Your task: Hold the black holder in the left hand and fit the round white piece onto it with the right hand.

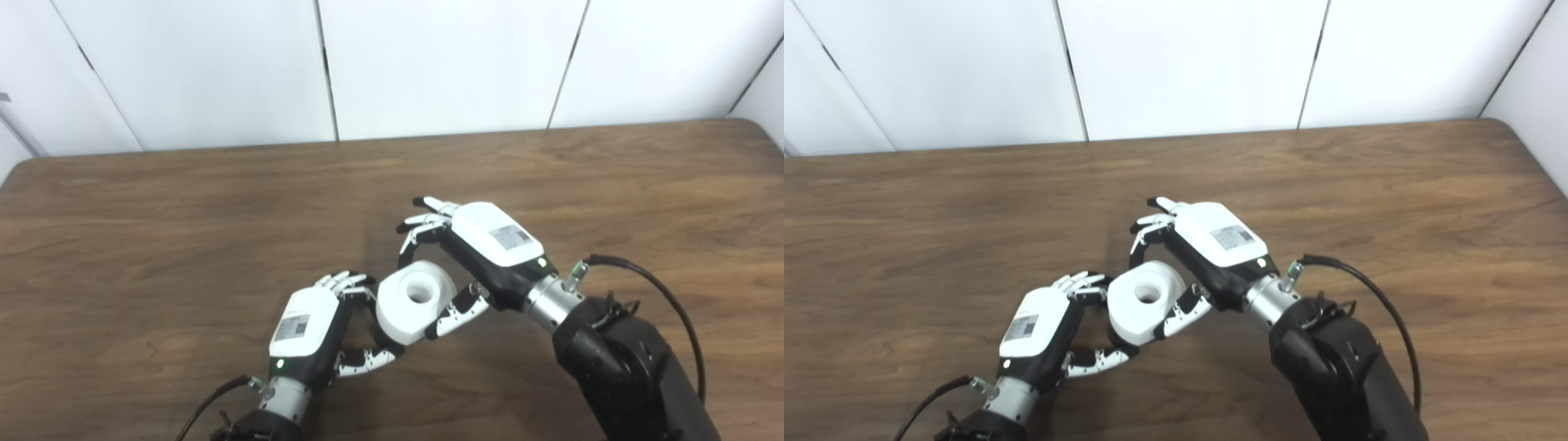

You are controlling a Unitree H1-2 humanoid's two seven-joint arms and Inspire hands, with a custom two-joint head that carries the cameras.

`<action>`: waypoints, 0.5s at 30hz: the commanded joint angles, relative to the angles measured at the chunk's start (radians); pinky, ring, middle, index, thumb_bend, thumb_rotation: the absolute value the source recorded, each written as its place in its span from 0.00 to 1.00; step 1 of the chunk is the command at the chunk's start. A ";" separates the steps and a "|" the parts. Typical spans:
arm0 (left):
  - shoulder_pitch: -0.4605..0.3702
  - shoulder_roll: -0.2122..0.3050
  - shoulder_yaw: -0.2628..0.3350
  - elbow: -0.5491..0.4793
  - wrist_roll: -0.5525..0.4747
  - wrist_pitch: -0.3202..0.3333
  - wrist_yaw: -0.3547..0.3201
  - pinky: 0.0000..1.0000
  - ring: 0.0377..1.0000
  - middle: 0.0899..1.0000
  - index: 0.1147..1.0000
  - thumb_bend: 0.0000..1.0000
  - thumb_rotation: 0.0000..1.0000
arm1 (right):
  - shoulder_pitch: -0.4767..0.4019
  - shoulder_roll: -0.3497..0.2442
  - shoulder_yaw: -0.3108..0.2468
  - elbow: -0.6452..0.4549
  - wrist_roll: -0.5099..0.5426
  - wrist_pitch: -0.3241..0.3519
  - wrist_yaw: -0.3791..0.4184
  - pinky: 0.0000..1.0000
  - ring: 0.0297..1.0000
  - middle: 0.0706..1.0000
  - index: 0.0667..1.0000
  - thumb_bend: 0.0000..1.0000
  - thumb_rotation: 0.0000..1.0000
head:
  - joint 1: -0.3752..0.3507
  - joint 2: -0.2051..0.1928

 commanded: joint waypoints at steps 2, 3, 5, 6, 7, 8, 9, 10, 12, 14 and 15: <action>0.001 -0.001 -0.018 0.002 0.032 0.015 -0.048 0.90 0.88 0.80 0.42 0.51 0.05 | -0.020 -0.020 0.015 0.019 -0.030 -0.008 0.052 0.90 0.93 0.80 0.45 0.53 0.14 | 0.000 0.002; 0.001 -0.001 -0.018 0.003 0.034 0.016 -0.050 0.90 0.88 0.80 0.42 0.51 0.05 | -0.021 -0.022 0.015 0.020 -0.031 -0.009 0.055 0.90 0.93 0.79 0.45 0.53 0.15 | 0.001 0.000; 0.000 -0.001 -0.017 0.003 0.035 0.017 -0.053 0.90 0.88 0.80 0.42 0.51 0.05 | -0.022 -0.023 0.014 0.021 -0.032 -0.008 0.062 0.90 0.93 0.79 0.45 0.53 0.15 | 0.001 0.001; -0.001 -0.001 -0.017 0.003 0.036 0.018 -0.056 0.90 0.88 0.80 0.42 0.51 0.05 | -0.022 -0.023 0.014 0.019 -0.033 -0.005 0.066 0.90 0.93 0.79 0.45 0.53 0.15 | 0.001 0.001; -0.001 -0.001 -0.017 0.003 0.036 0.019 -0.058 0.90 0.88 0.81 0.43 0.51 0.05 | -0.022 -0.023 0.013 0.018 -0.033 -0.003 0.070 0.91 0.93 0.80 0.45 0.52 0.15 | 0.001 0.001; -0.001 -0.001 -0.017 0.004 0.037 0.018 -0.057 0.90 0.88 0.81 0.43 0.51 0.05 | -0.022 -0.023 0.014 0.016 -0.035 0.000 0.075 0.91 0.93 0.80 0.45 0.52 0.15 | -0.001 0.000; -0.001 -0.001 -0.017 0.004 0.037 0.018 -0.055 0.90 0.88 0.80 0.43 0.51 0.05 | -0.022 -0.024 0.014 0.015 -0.037 0.002 0.079 0.91 0.93 0.80 0.45 0.52 0.15 | -0.001 -0.001; -0.001 -0.002 -0.017 0.005 0.037 0.017 -0.054 0.90 0.88 0.80 0.43 0.51 0.05 | -0.023 -0.024 0.014 0.014 -0.038 0.003 0.082 0.91 0.94 0.80 0.51 0.77 0.22 | -0.001 -0.001; -0.002 -0.001 -0.017 0.006 0.034 0.014 -0.053 0.90 0.88 0.80 0.42 0.51 0.05 | -0.025 -0.028 0.017 0.015 -0.045 -0.001 0.087 0.91 0.94 0.80 0.55 0.91 0.27 | 0.000 0.000; -0.002 -0.001 -0.016 0.007 0.030 0.013 -0.052 0.90 0.88 0.80 0.42 0.51 0.05 | -0.026 -0.029 0.017 0.016 -0.051 -0.004 0.092 0.91 0.94 0.81 0.57 0.95 0.29 | 0.002 0.000; -0.002 -0.002 -0.016 0.007 0.028 0.013 -0.052 0.90 0.88 0.80 0.42 0.51 0.05 | -0.026 -0.028 0.016 0.016 -0.053 -0.005 0.094 0.91 0.94 0.81 0.58 0.95 0.30 | 0.002 0.000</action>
